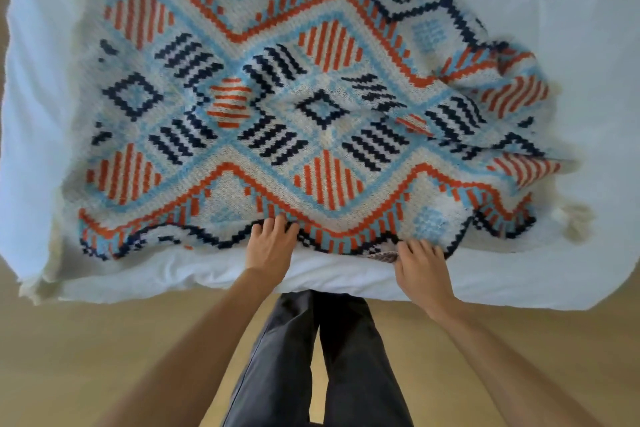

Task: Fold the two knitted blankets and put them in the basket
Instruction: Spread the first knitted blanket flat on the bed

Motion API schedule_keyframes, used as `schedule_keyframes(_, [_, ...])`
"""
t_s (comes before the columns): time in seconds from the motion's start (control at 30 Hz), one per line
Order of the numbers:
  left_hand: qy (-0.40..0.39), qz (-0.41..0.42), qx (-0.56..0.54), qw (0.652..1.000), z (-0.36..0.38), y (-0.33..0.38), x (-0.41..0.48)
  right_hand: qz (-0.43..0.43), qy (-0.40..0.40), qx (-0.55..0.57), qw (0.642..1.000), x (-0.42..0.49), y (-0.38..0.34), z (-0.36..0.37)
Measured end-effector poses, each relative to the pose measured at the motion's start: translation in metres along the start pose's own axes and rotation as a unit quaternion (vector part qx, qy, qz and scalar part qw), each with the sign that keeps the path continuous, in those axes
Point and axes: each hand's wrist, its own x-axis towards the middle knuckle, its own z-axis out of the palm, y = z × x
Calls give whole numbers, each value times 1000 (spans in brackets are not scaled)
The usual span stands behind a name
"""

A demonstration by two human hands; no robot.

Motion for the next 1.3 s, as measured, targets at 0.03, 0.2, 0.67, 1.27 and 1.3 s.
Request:
schedule_keyframes(0.03, [-21,0,-7,1000,2,-1,-2,-2,6,6,1000,2,-4,0])
schedule_keyframes(0.2, [-99,43,-101,989,3,-7,-14,-49,20,42,998,12,-35,-6])
schedule_keyframes(0.67, [-170,-48,-68,982,12,-17,-33,18,-100,-1,995,-17,-35,8])
schedule_keyframes(1.27, [-146,57,-133,979,-53,124,28,123,-16,79,989,-20,84,-23])
schedule_keyframes(1.3, [-143,68,-138,978,-56,141,33,127,-17,60,990,-20,101,-23])
